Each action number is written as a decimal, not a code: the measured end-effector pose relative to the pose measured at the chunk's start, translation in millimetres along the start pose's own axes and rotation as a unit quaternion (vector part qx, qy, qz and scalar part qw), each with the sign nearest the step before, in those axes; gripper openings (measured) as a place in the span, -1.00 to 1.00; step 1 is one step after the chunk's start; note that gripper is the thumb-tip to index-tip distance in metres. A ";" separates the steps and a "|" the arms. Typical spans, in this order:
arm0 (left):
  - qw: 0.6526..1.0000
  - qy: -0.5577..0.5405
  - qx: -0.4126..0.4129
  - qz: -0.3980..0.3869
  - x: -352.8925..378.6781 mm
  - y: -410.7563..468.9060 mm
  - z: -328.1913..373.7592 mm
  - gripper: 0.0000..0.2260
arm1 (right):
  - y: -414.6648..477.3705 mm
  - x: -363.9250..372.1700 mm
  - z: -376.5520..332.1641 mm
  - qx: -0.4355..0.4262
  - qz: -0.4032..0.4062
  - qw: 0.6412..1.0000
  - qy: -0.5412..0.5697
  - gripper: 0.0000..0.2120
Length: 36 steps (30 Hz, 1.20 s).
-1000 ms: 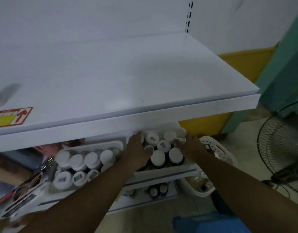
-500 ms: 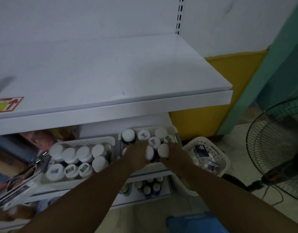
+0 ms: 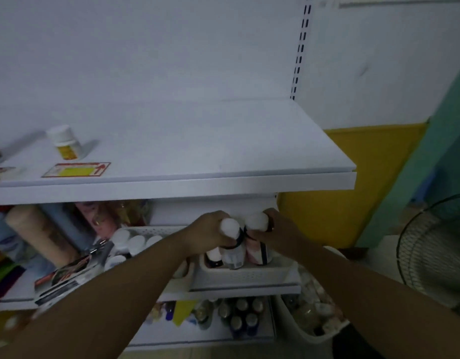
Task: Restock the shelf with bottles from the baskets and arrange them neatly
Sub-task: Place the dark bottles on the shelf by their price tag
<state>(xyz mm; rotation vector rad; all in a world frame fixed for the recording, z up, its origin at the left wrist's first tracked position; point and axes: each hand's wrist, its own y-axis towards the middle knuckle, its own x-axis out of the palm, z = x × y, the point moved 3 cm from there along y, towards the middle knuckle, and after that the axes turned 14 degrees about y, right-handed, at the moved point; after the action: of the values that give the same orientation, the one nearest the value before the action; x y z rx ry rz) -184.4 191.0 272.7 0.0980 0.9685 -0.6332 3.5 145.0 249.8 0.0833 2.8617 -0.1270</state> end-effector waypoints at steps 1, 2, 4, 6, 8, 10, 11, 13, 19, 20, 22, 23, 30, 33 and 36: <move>0.999 -0.024 -0.016 0.021 -10.8 -14.1 -3.0 -0.66 | -0.4 7.5 -9.1 -0.010 -0.017 1.000 0.015 -0.61; 0.997 -0.051 -0.033 0.043 -19.7 -28.8 -7.1 -0.68 | -0.6 16.4 -17.4 -0.018 -0.037 0.999 0.030 -0.65; 0.987 -0.119 -0.070 0.087 -34.0 -60.6 -18.8 -0.72 | -3.1 40.1 -35.5 -0.022 -0.083 0.993 0.080 -0.79; 0.968 -0.187 -0.104 0.129 -45.6 -92.6 -33.5 -0.73 | -8.3 70.0 -53.0 -0.011 -0.123 0.979 0.160 -0.91; 0.942 -0.255 -0.136 0.172 -56.3 -120.6 -48.1 -0.69 | -14.6 100.4 -68.4 0.000 -0.147 0.963 0.225 -0.89; 0.902 -0.334 -0.164 0.219 -68.0 -152.0 -62.9 -0.68 | -22.7 134.6 -86.3 0.012 -0.177 0.943 0.281 -0.82; 0.877 -0.382 -0.169 0.238 -73.3 -167.5 -68.7 -0.68 | -26.6 150.9 -96.3 0.015 -0.192 0.934 0.300 -0.78; 0.822 -0.477 -0.167 0.262 -83.9 -198.7 -78.7 -0.67 | -35.6 184.0 -119.4 0.017 -0.225 0.920 0.321 -0.74; 0.750 -0.578 -0.117 0.300 -123.0 -296.6 -102.7 -0.56 | -70.1 284.4 -188.1 0.011 -0.290 0.887 0.359 -0.48; 0.751 -0.573 -0.106 0.310 -131.8 -313.2 -106.7 -0.55 | -75.5 300.9 -198.9 0.009 -0.301 0.880 0.368 -0.48; 0.755 -0.549 -0.101 0.344 -152.4 -346.9 -116.6 -0.50 | -85.7 333.1 -220.2 0.010 -0.321 0.866 0.384 -0.49; 0.758 -0.531 -0.108 0.363 -162.8 -363.2 -123.3 -0.48 | -89.9 348.8 -230.3 0.010 -0.334 0.858 0.391 -0.48; 0.761 -0.482 -0.104 0.422 -217.1 -446.0 -173.6 -0.49 | -116.3 439.1 -289.4 -0.045 -0.337 0.869 0.360 -0.50; 0.768 -0.449 -0.100 0.445 -233.1 -469.3 -193.1 -0.52 | -123.5 469.0 -304.2 -0.046 -0.364 0.862 0.349 -0.52; 0.782 -0.388 -0.092 0.479 -253.3 -492.0 -213.6 -0.58 | -127.5 497.6 -321.0 -0.060 -0.367 0.865 0.338 -0.61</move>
<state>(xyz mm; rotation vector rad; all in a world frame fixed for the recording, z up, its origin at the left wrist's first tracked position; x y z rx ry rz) -710.7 -19.9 446.8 0.1253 0.0787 0.3843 -569.8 71.0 431.0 -1.2295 3.3880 -0.0720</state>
